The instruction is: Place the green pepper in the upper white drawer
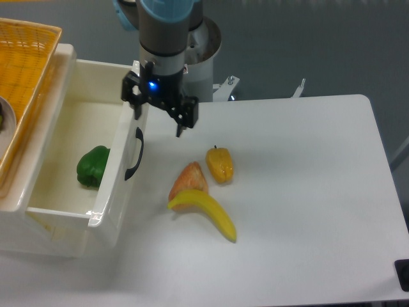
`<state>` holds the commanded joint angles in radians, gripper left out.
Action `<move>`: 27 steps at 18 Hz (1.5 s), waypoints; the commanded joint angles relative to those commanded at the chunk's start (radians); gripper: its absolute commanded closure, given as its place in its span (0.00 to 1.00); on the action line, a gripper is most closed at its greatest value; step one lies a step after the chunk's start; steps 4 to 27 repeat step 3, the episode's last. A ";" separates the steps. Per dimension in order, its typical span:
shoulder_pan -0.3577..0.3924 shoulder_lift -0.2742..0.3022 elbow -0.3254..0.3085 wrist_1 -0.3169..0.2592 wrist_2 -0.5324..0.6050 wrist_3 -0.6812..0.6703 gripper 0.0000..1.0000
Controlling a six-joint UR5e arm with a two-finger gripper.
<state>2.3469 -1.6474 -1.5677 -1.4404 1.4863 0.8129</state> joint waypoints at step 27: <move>0.018 -0.029 0.002 0.030 0.006 0.003 0.00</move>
